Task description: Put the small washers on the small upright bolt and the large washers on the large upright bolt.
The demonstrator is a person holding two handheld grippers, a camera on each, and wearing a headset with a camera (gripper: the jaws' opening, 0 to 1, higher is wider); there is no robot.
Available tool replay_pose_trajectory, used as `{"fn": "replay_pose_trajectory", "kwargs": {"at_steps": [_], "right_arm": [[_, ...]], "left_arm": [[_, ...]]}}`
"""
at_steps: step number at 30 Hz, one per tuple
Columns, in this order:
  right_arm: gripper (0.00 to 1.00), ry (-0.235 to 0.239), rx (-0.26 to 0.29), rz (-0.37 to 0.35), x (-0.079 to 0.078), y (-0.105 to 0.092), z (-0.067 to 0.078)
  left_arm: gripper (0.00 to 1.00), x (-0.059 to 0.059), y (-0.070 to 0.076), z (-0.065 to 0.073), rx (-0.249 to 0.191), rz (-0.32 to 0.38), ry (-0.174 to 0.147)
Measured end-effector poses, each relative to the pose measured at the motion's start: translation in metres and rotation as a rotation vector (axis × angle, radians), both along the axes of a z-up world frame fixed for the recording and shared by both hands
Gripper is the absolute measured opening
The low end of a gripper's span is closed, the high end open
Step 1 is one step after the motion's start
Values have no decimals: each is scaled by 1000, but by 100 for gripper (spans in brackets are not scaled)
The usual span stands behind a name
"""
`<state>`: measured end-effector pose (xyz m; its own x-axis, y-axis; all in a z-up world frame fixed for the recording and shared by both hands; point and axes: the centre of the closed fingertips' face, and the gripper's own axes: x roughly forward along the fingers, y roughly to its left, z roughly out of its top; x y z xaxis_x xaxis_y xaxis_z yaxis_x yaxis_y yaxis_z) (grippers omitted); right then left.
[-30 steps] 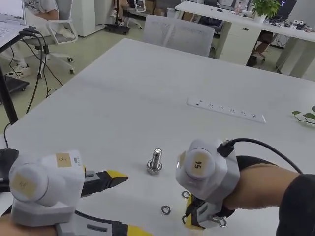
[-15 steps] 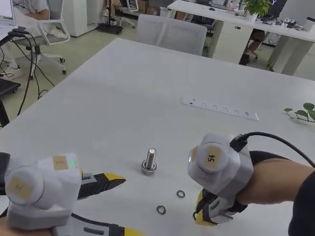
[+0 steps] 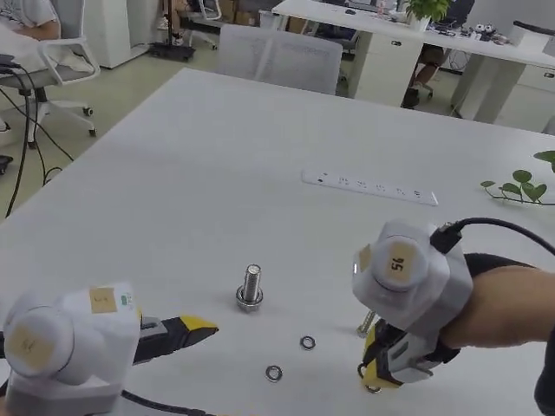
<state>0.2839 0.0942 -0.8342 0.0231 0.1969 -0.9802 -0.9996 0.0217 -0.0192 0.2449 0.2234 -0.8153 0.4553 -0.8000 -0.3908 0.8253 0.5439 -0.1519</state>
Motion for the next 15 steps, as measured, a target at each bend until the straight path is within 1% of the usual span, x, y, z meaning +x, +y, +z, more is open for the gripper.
{"fn": "replay_pose_trajectory", "kwargs": {"at_steps": [4, 8, 15], "right_arm": [[13, -10, -6, -14, 5, -8, 6], [13, -20, 1, -31, 10, -14, 12], [13, -38, -2, -57, 20, -26, 22]], "left_arm": [[75, 0, 0, 0, 8, -10, 3], [75, 3, 2, 5, 12, -12, -5], [75, 8, -5, 9, 26, -38, -20]]}}
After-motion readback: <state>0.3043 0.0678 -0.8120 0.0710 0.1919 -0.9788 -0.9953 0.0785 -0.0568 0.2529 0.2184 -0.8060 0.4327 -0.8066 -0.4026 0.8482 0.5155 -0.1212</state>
